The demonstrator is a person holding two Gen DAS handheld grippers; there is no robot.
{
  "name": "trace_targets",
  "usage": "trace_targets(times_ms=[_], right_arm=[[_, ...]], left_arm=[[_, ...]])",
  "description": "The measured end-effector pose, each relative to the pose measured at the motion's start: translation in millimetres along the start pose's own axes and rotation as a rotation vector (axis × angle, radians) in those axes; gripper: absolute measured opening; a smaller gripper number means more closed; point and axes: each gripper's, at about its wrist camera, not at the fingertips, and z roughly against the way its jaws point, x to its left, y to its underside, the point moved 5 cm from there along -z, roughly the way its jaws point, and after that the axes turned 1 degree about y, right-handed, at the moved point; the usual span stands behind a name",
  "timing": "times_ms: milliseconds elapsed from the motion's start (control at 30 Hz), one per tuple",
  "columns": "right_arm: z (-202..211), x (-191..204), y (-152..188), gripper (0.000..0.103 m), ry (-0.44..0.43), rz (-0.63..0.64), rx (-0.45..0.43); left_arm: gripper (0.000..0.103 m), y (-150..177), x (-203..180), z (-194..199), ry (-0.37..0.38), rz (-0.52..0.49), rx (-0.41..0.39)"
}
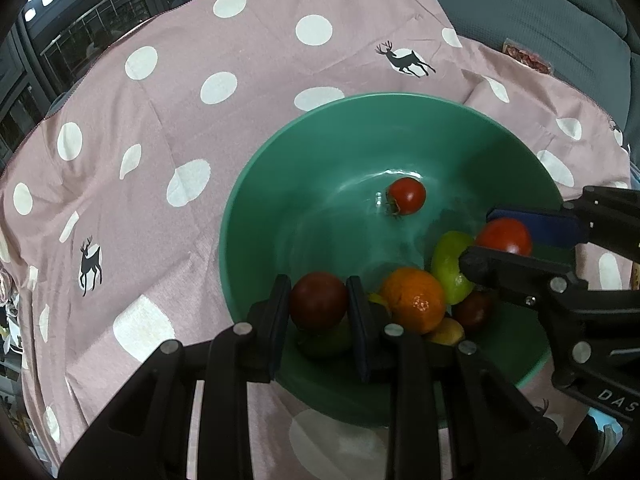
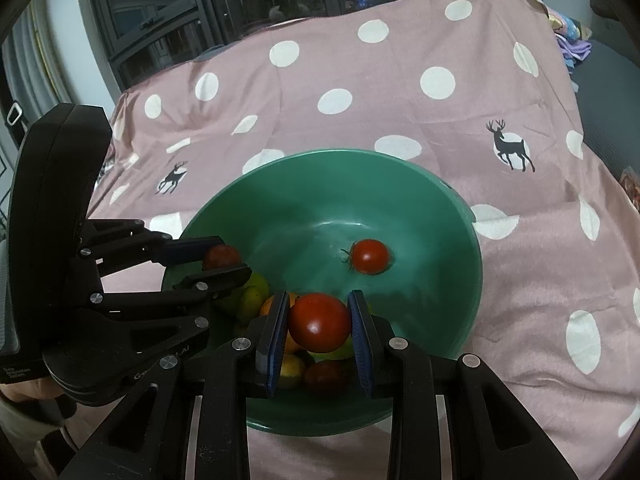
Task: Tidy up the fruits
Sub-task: 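Lower the left tool's tomato into the bowl while the right tool lowers its tomato, then open the left tool in the bowl while the right tool opens too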
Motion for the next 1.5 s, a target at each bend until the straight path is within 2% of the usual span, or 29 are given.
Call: trace_targets(times_ms=[433,1333,1500], right_arm=[[-5.6,1.2,-1.4,0.032,0.020,0.022,0.028],[0.4,1.0,-4.2,0.032,0.029,0.017,0.009],[4.9,-0.2,-4.8,0.032,0.032,0.008,-0.002]], left_arm=[[0.028,-1.1,0.5,-1.9,-0.009,-0.012,0.015],[0.029,-1.0,1.5,-2.9,-0.003,-0.008,0.024],[0.037,-1.9,0.2,1.1,0.003,-0.002,0.014]])
